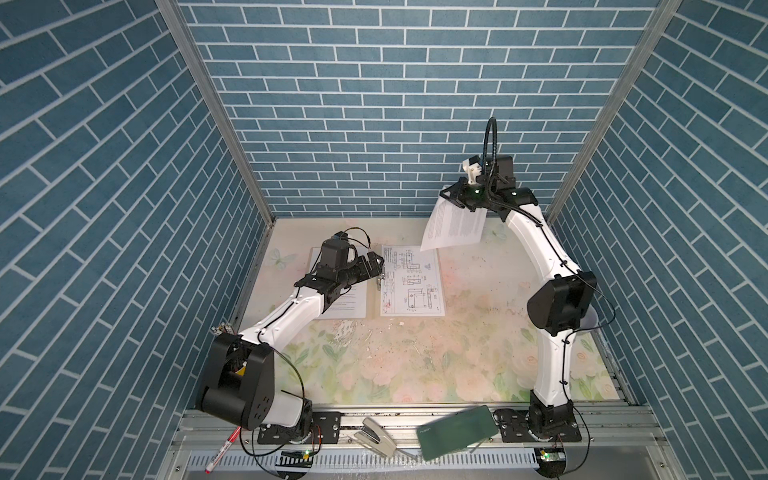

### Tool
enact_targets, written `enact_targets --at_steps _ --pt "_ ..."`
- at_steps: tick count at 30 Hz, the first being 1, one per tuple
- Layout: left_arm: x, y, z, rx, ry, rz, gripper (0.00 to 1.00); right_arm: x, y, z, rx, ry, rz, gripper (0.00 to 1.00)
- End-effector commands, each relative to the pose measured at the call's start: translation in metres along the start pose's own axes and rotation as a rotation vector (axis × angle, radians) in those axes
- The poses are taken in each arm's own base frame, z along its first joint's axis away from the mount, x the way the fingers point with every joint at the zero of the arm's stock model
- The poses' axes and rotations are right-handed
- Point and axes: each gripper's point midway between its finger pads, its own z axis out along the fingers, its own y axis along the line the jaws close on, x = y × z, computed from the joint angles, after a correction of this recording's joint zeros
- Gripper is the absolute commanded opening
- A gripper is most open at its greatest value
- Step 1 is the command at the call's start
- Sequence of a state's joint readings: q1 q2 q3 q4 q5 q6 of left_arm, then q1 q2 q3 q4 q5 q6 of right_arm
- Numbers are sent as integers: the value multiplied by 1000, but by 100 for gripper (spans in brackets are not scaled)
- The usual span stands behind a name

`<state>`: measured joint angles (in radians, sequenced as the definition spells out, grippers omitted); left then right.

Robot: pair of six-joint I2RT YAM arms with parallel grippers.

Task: Put the files into the folder
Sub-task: 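Grasp the text sheet with the right gripper and lift it toward the folder, then lower the text sheet onto the clip with the right gripper while the left waits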

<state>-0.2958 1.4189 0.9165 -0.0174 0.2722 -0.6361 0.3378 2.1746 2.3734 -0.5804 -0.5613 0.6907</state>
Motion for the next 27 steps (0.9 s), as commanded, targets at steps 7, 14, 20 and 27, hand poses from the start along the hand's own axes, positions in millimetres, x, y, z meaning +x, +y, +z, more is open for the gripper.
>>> enact_targets --at_steps 7,14,20,27 --pt "6 36 -6 -30 -4 -69 100 2 23 -13 -32 -56 54 0" --pt "14 44 -2 -29 16 -87 100 61 -41 -14 21 -118 213 0" --pt "24 47 1 -20 41 -104 100 119 -97 -19 91 -153 387 0" --pt "34 51 3 -19 62 -123 100 168 -135 -29 179 -170 514 0"
